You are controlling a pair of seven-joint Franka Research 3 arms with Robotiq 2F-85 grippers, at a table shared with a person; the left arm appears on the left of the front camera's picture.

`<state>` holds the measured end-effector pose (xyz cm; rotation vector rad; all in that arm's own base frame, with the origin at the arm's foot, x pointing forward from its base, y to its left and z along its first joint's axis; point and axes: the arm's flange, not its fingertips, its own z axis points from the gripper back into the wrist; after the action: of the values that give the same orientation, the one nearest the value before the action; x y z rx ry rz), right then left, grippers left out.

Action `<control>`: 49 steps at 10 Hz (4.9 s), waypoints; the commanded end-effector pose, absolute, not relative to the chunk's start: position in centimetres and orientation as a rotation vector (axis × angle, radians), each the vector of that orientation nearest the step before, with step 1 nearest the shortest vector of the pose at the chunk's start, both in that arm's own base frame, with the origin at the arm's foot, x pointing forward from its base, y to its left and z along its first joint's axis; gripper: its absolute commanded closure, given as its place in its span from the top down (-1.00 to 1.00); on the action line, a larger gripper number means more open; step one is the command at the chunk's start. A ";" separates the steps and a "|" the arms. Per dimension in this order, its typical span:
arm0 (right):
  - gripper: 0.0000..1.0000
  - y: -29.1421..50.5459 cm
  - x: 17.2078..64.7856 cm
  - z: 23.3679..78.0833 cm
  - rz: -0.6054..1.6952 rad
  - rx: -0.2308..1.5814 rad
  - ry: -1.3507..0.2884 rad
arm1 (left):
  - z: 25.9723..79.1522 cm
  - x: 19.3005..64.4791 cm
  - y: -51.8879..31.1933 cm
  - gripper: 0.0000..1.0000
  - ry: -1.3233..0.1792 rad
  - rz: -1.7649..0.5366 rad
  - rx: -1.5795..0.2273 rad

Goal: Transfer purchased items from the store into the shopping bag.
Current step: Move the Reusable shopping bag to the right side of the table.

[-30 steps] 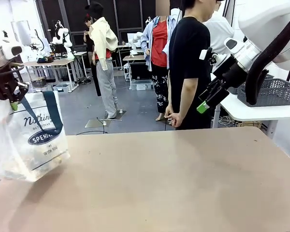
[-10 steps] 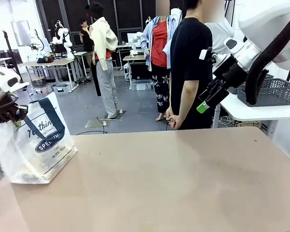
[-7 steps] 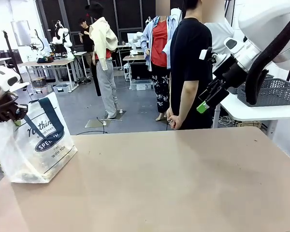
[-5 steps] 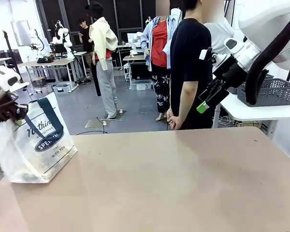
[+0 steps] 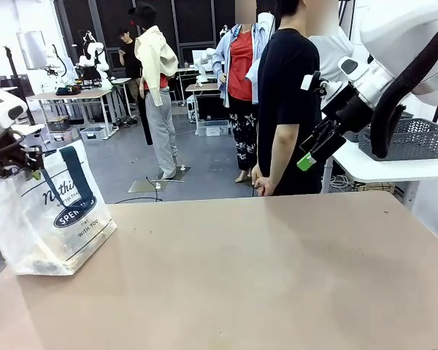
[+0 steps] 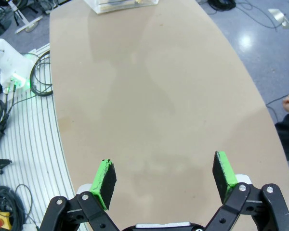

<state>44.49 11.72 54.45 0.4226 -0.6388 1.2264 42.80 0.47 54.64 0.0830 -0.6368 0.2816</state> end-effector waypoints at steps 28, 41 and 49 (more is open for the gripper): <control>1.00 11.8 44.4 54.4 1.216 0.414 -0.620 | 59.8 43.9 -3.7 1.00 -0.559 -0.612 -0.238; 1.00 11.8 44.4 54.4 1.216 0.414 -0.620 | 55.9 41.9 -8.2 1.00 -0.782 -1.333 -0.573; 1.00 11.8 44.4 54.4 1.216 0.414 -0.620 | 56.3 42.7 -8.8 1.00 -0.765 -1.290 -0.529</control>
<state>44.49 11.74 54.45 0.4227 -0.6385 1.2266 42.48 -8.70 56.14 -0.5164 -0.7507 -1.3053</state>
